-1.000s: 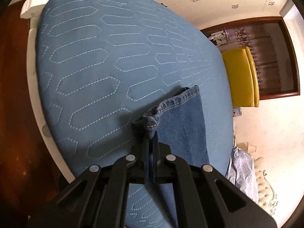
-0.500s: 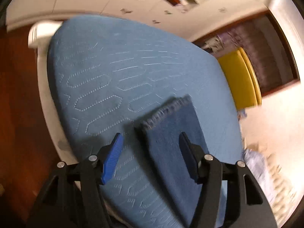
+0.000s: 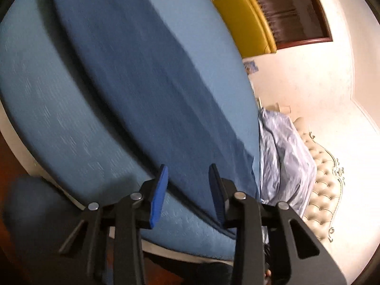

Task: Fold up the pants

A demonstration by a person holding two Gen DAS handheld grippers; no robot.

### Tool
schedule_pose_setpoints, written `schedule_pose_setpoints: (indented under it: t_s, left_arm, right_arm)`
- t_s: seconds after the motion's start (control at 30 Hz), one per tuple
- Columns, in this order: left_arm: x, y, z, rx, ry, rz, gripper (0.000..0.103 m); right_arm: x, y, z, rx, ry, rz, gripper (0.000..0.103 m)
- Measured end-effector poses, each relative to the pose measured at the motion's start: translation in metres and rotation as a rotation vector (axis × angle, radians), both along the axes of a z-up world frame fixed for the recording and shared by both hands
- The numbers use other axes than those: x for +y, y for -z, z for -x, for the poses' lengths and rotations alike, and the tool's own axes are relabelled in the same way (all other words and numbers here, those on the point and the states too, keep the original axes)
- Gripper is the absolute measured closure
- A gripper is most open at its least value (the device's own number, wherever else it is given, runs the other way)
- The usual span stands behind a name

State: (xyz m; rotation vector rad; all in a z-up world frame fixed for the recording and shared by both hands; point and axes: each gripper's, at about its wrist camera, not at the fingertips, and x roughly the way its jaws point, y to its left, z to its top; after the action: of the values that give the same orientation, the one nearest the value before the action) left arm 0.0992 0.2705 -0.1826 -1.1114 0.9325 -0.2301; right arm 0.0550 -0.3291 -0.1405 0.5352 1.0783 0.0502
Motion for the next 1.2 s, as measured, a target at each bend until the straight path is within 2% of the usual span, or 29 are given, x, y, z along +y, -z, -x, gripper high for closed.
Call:
schedule_pose_setpoints:
  t_s: [0.07,0.13,0.2,0.37,0.4,0.57,0.63,0.77,0.83,1.13,1.17,1.2]
  left_arm:
    - [-0.006,0.005,0.000,0.017,0.009,0.031,0.069]
    - [-0.010,0.009,0.002,0.028,0.024,0.009,0.069]
    - [-0.010,0.015,0.004,0.039,0.035,0.030,0.069]
    - [-0.014,0.018,0.002,0.035,0.043,0.039,0.069]
    - [-0.019,0.017,0.000,0.030,0.044,0.039,0.069]
    - [-0.022,0.016,0.002,0.021,0.050,0.039,0.069]
    - [-0.022,0.016,0.004,0.017,0.048,0.037,0.069]
    - [-0.018,0.018,0.006,0.015,0.035,0.040,0.069]
    - [-0.016,0.020,0.007,0.016,0.034,0.040,0.069]
    - [-0.020,0.020,0.008,0.013,0.040,0.039,0.069]
    - [-0.021,0.019,0.008,0.012,0.043,0.039,0.069]
    - [-0.021,0.019,0.007,0.011,0.045,0.041,0.069]
  right_arm:
    - [0.011,0.008,-0.010,0.010,0.002,-0.034,0.060]
    - [0.012,0.017,-0.016,0.043,0.011,-0.021,0.065]
    - [0.010,0.014,-0.013,0.043,0.029,0.001,0.103]
    - [0.005,0.013,0.004,0.063,0.049,-0.083,0.102]
    - [0.004,0.015,0.007,0.069,0.046,-0.135,0.091]
    - [0.018,0.023,0.003,0.084,0.055,-0.286,0.088]
    - [0.027,0.025,0.001,0.100,0.044,-0.299,0.087]
    - [0.032,0.032,-0.005,0.106,0.064,-0.329,0.071]
    - [0.035,0.030,-0.007,0.101,0.056,-0.317,0.067]
    - [0.043,0.024,-0.022,0.082,0.079,-0.294,0.068]
    - [0.042,0.022,-0.022,0.076,0.074,-0.280,0.074]
    - [0.044,0.020,-0.023,0.074,0.074,-0.256,0.090]
